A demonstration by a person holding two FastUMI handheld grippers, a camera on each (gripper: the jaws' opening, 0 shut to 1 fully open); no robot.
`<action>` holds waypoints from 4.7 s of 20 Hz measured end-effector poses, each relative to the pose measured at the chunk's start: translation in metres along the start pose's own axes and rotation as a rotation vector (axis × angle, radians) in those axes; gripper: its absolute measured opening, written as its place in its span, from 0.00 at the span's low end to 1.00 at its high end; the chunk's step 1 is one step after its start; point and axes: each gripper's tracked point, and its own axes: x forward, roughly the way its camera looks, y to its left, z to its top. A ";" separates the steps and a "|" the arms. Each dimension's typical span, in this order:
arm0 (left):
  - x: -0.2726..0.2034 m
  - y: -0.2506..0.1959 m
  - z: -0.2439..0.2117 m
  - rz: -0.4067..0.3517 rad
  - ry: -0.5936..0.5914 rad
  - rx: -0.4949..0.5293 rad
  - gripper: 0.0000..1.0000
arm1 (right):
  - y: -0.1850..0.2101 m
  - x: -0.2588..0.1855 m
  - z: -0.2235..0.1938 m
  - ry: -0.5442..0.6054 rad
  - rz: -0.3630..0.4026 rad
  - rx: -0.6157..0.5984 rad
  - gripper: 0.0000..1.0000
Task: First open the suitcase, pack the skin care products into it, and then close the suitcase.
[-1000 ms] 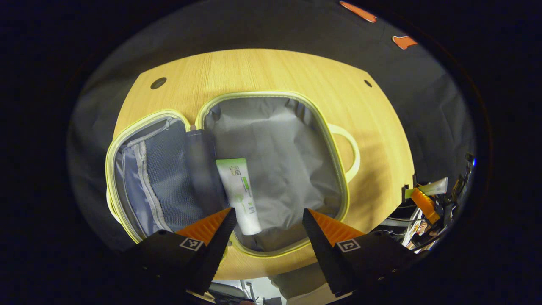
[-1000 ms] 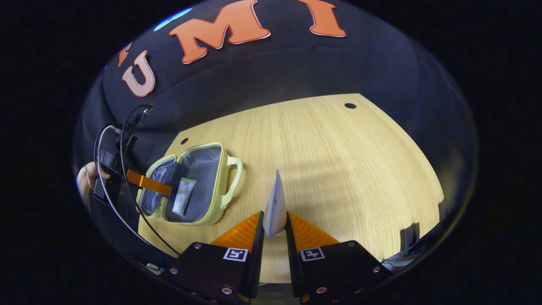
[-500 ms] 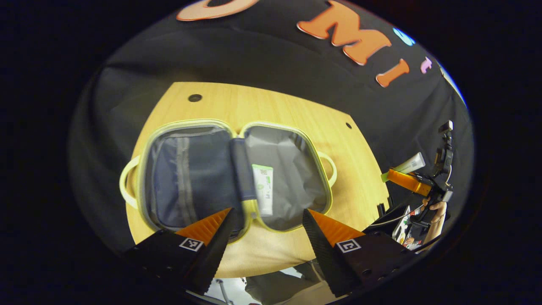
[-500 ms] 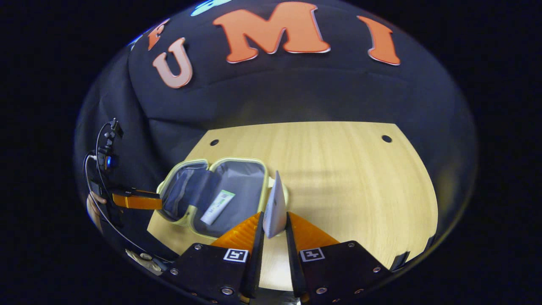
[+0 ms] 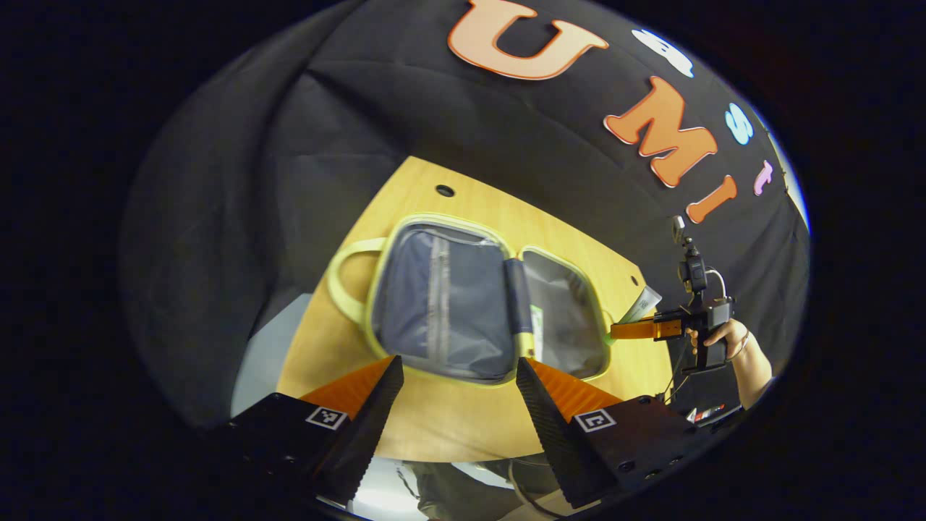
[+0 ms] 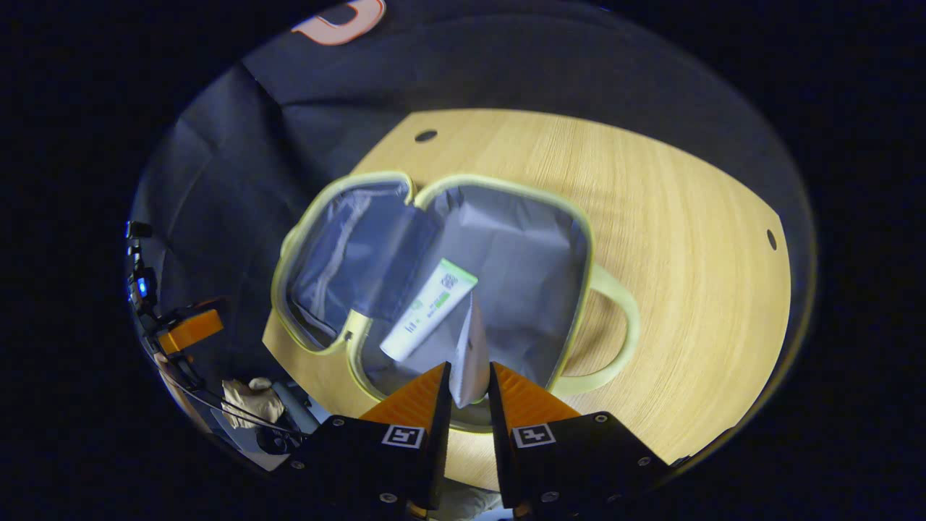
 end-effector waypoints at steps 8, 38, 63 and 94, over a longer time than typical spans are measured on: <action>-0.028 0.047 -0.020 0.070 -0.013 -0.048 0.98 | -0.002 0.031 -0.001 0.059 -0.045 0.027 0.51; 0.178 0.151 0.047 -0.068 0.015 -0.677 0.42 | -0.027 -0.147 0.071 -0.824 -0.096 0.341 0.96; 0.017 -0.209 0.141 0.331 -0.230 0.222 0.08 | -0.205 -0.266 0.015 -1.005 -0.237 0.148 0.96; 0.237 -0.396 -0.057 0.163 0.100 0.503 0.09 | -0.315 -0.256 -0.058 -0.913 -0.321 0.223 0.96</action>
